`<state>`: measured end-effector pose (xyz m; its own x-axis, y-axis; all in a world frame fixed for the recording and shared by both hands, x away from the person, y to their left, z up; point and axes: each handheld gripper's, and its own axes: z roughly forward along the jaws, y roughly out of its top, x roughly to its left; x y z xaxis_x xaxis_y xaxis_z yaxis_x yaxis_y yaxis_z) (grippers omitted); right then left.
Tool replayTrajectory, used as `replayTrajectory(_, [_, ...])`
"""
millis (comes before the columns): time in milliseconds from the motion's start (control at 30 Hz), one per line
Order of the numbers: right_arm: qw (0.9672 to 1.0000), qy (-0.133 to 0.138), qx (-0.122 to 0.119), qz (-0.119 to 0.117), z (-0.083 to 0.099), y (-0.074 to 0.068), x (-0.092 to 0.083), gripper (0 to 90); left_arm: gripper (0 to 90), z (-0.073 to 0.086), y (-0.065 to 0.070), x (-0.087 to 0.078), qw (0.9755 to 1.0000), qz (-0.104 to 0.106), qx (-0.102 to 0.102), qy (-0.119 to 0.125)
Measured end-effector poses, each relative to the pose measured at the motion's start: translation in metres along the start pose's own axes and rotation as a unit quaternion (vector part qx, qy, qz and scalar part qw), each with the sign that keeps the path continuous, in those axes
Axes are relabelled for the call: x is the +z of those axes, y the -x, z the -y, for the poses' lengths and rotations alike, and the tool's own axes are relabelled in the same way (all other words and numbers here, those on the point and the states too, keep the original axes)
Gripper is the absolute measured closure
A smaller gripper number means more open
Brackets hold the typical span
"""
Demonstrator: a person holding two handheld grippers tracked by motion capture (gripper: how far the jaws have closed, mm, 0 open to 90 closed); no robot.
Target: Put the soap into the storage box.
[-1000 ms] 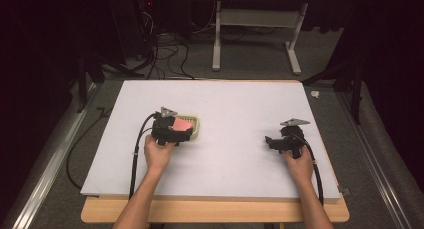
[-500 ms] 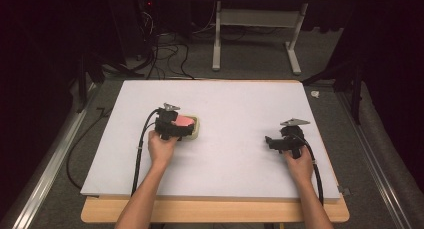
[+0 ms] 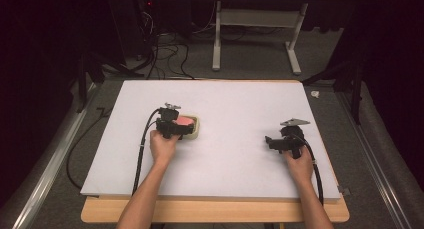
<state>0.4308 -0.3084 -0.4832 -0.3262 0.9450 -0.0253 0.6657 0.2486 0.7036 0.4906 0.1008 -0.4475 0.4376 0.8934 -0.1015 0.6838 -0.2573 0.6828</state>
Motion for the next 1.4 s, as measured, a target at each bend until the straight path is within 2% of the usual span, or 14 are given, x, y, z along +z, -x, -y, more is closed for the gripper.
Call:
replayTrajectory(233, [1.0000,0.000,0.000,0.000,0.000,0.000,0.000,14.7,13.9,-0.002,0.001,0.004,1.0000,-0.008,0.002,-0.003])
replayTrajectory(733, [1.0000,0.000,0.000,0.000,0.000,0.000,0.000,14.7,13.8,-0.002,0.002,0.012,1.0000,0.000,-0.006,-0.003])
replayTrajectory(967, [1.0000,0.000,0.000,0.000,0.000,0.000,0.000,14.7,13.7,-0.002,0.003,0.014,0.9999,-0.010,-0.008,0.001])
replayTrajectory(1167, [1.0000,0.000,0.000,0.000,0.000,0.000,0.000,14.7,10.9,-0.003,0.003,0.011,0.9998,-0.009,-0.010,0.017])
replayTrajectory(1400, [1.0000,0.000,0.000,0.000,0.000,0.000,0.000,14.7,10.0,-0.004,0.004,0.002,0.9996,-0.006,-0.002,0.027])
